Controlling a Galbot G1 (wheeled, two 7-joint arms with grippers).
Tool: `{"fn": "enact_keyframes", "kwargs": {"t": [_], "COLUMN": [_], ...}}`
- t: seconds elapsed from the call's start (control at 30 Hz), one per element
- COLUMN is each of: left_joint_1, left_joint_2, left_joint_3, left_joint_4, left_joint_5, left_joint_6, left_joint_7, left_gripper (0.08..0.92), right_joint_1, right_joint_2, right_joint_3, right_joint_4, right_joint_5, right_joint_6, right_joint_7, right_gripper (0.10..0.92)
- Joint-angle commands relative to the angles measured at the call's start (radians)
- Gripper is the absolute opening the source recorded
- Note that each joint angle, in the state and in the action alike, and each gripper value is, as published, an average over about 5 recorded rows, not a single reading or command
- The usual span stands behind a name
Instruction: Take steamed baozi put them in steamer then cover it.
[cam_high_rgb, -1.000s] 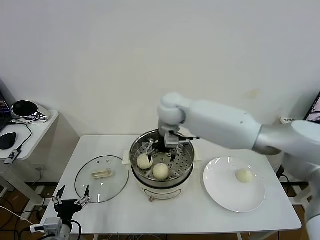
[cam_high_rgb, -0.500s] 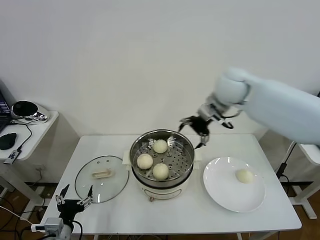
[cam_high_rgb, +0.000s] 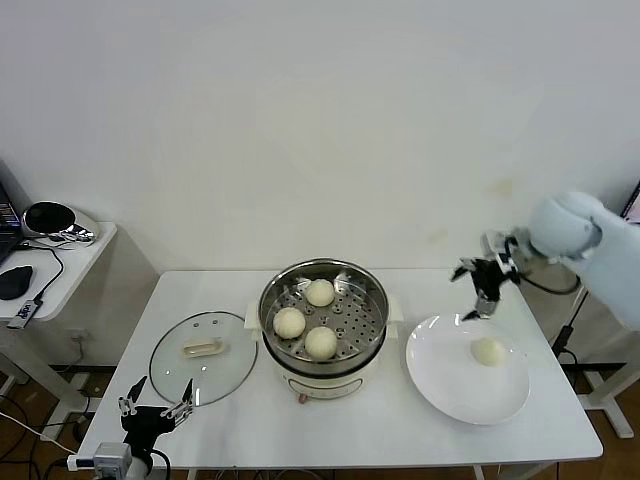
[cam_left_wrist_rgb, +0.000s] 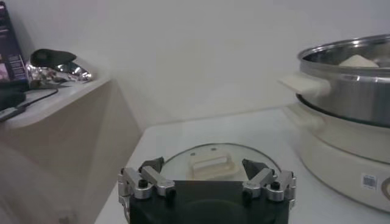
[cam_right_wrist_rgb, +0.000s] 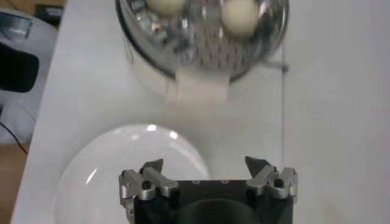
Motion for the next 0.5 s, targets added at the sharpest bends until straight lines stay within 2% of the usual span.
{"fn": "enact_keyframes", "kwargs": {"t": [0.03,0.2,0.5], "left_joint_1": [0.009,0.008,0.006], "left_joint_2": [-0.001,-0.001,0.007], "left_joint_3": [0.000,-0.003,-0.008], "left_joint_4": [0.009,0.022,0.040], "left_joint_5": [0.001,0.003,0.008], "left_joint_6": [0.001,0.001,0.001], "left_joint_7": [0.000,0.000,0.000], "left_gripper": [0.823,0.823,0.823], "right_joint_1": [-0.236,-0.258,-0.321], "right_joint_2": [-0.025,0.037,0.113], "right_joint_3": [0.158,0.175,0.202], "right_joint_4": [-0.104,-0.190,-0.270], "right_joint_5": [-0.192,-0.278,-0.314], "right_joint_6": [0.004,0.069,0.094], "right_joint_7": [0.004,-0.012,0.010], "right_gripper": [0.823,0.823,0.823]}}
